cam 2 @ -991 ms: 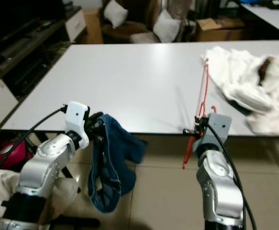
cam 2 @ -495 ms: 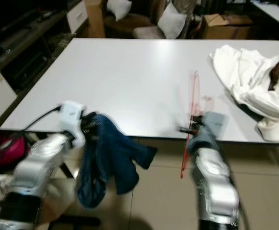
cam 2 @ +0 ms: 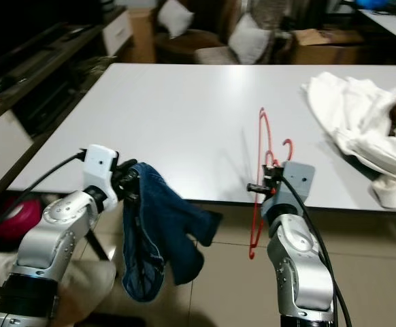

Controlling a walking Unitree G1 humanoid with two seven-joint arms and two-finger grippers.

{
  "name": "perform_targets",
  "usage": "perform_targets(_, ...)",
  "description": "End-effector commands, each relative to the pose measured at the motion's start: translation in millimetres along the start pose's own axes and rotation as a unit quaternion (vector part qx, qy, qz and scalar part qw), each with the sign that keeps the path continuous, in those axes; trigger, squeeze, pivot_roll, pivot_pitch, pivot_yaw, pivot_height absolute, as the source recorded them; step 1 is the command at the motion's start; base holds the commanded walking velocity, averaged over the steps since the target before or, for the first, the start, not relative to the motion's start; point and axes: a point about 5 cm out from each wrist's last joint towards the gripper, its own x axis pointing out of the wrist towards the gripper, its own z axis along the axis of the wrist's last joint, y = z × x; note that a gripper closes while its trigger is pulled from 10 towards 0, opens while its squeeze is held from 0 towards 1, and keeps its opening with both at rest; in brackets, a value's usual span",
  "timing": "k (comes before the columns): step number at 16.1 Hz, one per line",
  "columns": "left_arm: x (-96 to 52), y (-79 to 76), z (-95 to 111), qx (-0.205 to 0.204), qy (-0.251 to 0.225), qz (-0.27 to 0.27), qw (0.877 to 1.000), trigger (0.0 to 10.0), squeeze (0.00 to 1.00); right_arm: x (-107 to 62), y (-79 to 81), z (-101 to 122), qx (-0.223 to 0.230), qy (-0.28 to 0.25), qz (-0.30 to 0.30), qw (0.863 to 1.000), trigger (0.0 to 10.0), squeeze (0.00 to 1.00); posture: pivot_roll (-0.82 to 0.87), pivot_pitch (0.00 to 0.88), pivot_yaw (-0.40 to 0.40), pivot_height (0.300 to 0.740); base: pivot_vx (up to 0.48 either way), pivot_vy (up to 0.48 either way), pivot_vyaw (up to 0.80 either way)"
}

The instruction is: Hang hanger

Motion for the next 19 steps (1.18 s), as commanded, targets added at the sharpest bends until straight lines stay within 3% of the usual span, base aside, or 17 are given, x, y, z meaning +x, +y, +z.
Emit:
perform_targets(1, 2.0, -3.0, 7, 0.005, -0.016, -0.005, 1.000, 10.0, 0.00, -0.4, -4.5, 1, -0.001, -0.002, -0.007, 1.000, 10.0, 0.00, -0.08, 0.000, 0.082, 0.740, 0.274, 0.000, 0.00)
perform_targets(5, 3.8, -3.2, 7, 0.003, -0.021, -0.004, 1.000, 10.0, 0.00, 1.6, -4.7, 3, 0.002, -0.004, 0.001, 1.000, 10.0, 0.00, -0.09, 0.000, 0.080, 0.740, 0.266, 0.000, 0.00)
perform_targets(8, 6.7, -3.5, 9, -0.002, -0.029, -0.001, 1.000, 10.0, 0.00, 5.8, -2.6, 8, 0.006, -0.010, 0.018, 1.000, 10.0, 0.00, -0.09, 0.000, 0.064, 0.740, 0.269, 0.000, -0.80)
perform_targets(19, 4.8, 0.7, 9, -0.010, -0.041, 0.022, 0.999, 10.0, 0.00, 11.4, -1.4, 11, -0.021, -0.013, 0.031, 0.999, 10.0, 0.00, -0.08, 0.000, 0.034, 0.740, 0.279, 0.000, 0.00)
